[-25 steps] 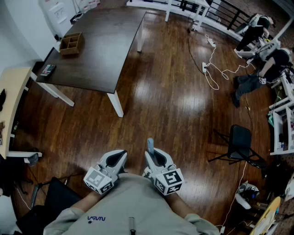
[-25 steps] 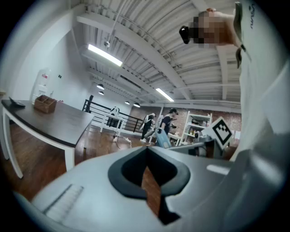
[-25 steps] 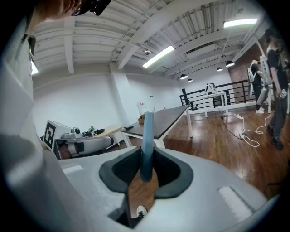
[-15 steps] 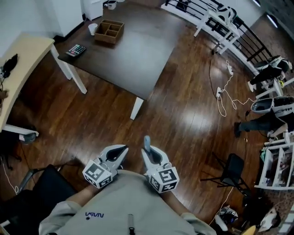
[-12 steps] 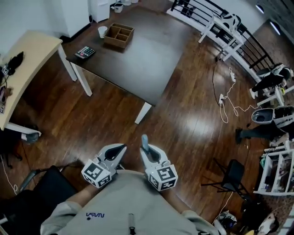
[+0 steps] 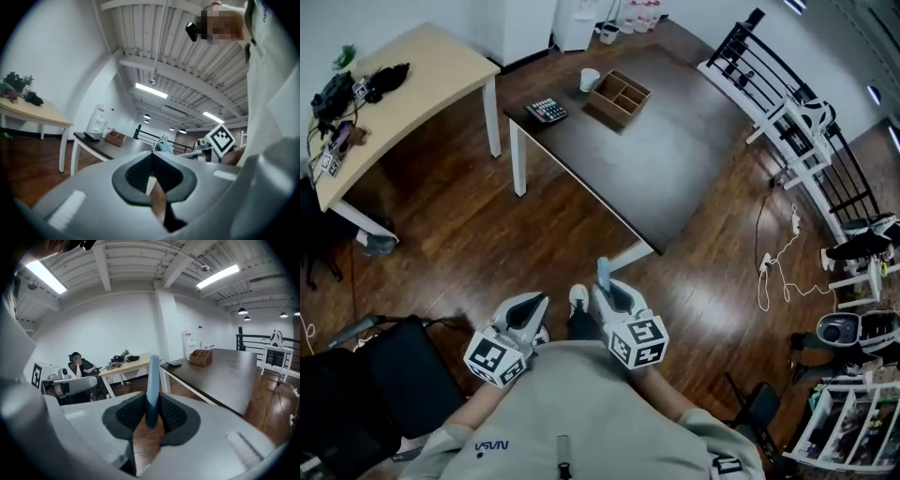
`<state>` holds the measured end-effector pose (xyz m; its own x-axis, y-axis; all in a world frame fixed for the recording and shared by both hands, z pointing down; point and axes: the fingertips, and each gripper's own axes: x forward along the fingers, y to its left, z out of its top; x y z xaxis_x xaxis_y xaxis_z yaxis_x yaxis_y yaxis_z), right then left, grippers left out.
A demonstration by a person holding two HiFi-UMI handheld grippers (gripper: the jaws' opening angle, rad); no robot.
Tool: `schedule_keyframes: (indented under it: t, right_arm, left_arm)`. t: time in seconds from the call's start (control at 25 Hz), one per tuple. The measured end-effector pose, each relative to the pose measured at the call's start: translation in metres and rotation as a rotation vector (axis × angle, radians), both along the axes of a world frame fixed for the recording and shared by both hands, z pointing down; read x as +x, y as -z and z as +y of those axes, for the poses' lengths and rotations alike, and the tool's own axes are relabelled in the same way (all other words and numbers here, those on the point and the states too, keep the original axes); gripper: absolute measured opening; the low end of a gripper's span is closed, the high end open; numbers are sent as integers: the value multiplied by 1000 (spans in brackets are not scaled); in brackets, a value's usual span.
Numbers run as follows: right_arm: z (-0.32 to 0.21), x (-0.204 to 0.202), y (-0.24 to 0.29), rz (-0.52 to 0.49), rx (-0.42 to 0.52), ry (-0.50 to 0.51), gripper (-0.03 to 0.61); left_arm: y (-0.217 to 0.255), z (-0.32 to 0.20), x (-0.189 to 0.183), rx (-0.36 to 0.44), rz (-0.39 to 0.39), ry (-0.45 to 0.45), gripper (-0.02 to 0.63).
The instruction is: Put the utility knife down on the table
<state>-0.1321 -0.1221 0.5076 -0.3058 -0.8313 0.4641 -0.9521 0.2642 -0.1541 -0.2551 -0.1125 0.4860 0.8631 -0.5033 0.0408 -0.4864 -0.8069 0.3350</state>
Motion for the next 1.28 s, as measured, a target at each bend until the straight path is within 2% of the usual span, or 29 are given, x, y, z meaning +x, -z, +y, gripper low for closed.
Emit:
schedule_keyframes:
  t: [0.28,0.48,0.6,0.84,1.0,1.28]
  right_arm:
    - [-63,-9,-23,-30,-3,17,87]
    - [-115,4,-31,-57,2,14,87]
    - [-146,32,-34,-78,1,-42,87]
    - [-195,116,-38,-88,-30,-175,88]
    - [-219,166,-60,-49,-84,-225,89]
    - [-233,234,-112,11,-229,-315,88]
  left_arm:
    - [-17,-46,-35,7,-44,114,0]
    - [-15,-98,-24,17,-75,134,0]
    - [-13,-133,5,15,-100,70,0]
    - [-2,-194,88,39,-148,-85,0]
    - [-10,-237,138,28,-181,-152,0]
    - [-43,-282,212,3,-295,-323,0]
